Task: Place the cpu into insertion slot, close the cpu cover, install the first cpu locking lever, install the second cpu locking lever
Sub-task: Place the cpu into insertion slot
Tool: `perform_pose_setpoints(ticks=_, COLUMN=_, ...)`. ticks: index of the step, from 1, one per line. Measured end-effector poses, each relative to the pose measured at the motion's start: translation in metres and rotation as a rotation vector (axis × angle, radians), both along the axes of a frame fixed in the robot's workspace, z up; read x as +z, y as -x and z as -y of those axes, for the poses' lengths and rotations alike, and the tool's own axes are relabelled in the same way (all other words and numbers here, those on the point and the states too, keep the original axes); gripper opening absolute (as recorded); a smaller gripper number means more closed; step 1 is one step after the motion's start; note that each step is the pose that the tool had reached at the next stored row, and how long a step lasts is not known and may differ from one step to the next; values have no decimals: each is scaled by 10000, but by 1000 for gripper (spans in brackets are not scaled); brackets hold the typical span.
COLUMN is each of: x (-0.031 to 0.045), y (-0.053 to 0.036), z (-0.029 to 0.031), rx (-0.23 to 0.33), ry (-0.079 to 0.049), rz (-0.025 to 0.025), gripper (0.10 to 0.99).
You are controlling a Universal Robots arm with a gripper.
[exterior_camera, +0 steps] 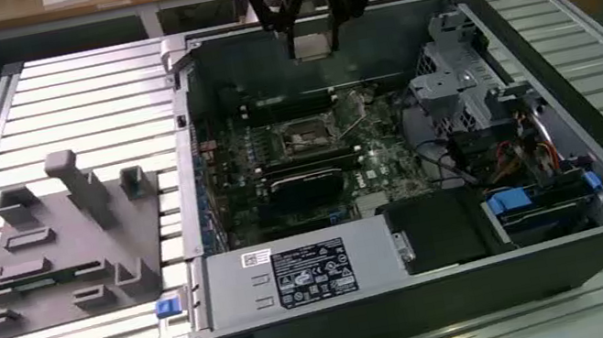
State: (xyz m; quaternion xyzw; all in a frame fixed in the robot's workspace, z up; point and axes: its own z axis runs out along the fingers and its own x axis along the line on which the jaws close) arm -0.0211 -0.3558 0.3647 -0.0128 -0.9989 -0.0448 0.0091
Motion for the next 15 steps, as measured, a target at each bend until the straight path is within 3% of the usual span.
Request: perform_pose_setpoints(ticks=15, x=-33, y=0, z=0, rx=0, ry=0, rz=0, gripper=537)
